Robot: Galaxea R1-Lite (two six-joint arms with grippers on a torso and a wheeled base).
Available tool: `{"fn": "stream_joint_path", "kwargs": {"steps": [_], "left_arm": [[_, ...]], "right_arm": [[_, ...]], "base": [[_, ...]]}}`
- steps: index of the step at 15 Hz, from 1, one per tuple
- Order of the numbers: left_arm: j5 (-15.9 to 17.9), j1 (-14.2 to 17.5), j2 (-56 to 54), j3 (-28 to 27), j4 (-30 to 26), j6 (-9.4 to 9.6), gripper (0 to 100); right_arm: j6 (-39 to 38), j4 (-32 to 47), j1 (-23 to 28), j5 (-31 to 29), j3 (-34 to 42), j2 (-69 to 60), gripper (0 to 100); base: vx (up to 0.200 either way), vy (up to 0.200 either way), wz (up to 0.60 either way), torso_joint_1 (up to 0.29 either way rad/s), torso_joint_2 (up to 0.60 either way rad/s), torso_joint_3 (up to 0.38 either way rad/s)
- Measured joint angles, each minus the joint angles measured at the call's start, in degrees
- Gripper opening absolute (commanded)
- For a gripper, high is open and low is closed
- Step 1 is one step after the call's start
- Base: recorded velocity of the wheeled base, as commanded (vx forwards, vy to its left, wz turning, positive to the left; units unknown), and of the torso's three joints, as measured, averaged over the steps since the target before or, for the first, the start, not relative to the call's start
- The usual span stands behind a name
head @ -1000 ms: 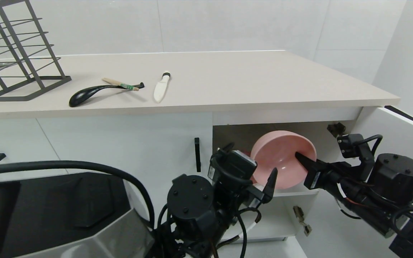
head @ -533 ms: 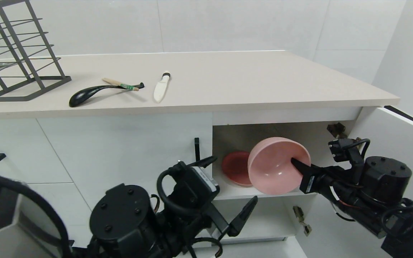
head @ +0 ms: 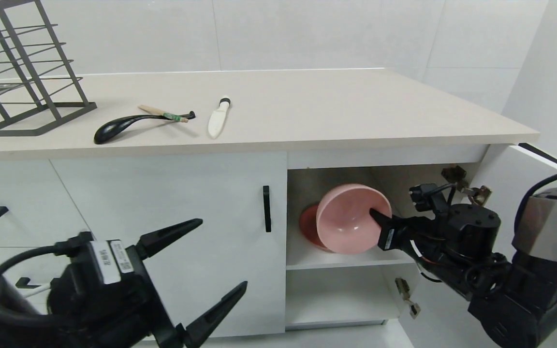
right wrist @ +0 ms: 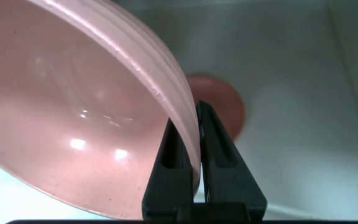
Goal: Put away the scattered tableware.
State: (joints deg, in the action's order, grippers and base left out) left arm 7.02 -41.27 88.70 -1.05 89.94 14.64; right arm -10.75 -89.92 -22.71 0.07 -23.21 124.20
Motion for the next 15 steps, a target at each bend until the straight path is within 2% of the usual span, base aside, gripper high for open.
{"fn": "stream_joint_path", "kwargs": {"steps": [1,3,4,5,7,9,11,13,15], "left_arm": [[-0.11,1.22,-1.85,0.52,0.00,-2.28,100],[-0.51,2.29,-4.33,0.87,-0.02,-4.30,100],[-2.43,2.54,-5.42,0.91,-0.02,-5.69,100],[-4.01,2.57,-6.21,0.95,-0.24,-6.41,100],[-8.19,2.68,-7.74,1.00,-4.19,-6.99,100],[-9.20,3.23,-10.28,1.02,-8.00,-7.80,100],[-9.31,4.01,-15.19,1.05,-14.29,-9.28,100],[-9.29,4.44,-21.64,1.05,-24.15,-10.30,100],[-9.20,4.56,-28.86,1.05,-34.46,-10.46,100]], "right_arm": [[0.02,0.63,-0.30,0.02,-1.71,1.29,0],[0.02,1.87,-0.60,0.00,-4.43,3.73,0],[0.02,3.07,-0.66,0.00,-6.25,4.99,0],[0.02,5.10,-0.60,0.00,-8.53,6.23,0],[0.02,9.53,-0.44,0.11,-13.25,8.27,0],[-0.05,15.03,-0.13,0.77,-17.82,9.59,0],[-0.06,18.87,0.63,1.27,-22.08,11.33,0],[-0.06,20.46,1.83,1.38,-24.92,13.48,0],[-0.06,21.69,3.54,1.40,-27.03,15.52,0]], "base": [[0.000,0.000,0.00,0.000,0.00,0.000],[0.000,0.000,0.00,0.000,0.00,0.000],[0.000,0.000,0.00,0.000,0.00,0.000],[0.000,0.000,0.00,0.000,0.00,0.000],[0.000,0.000,0.00,0.000,0.00,0.000],[0.000,0.000,0.00,0.000,0.00,0.000],[0.000,0.000,0.00,0.000,0.00,0.000],[0.000,0.000,0.00,0.000,0.00,0.000],[0.000,0.000,0.00,0.000,0.00,0.000]]}}
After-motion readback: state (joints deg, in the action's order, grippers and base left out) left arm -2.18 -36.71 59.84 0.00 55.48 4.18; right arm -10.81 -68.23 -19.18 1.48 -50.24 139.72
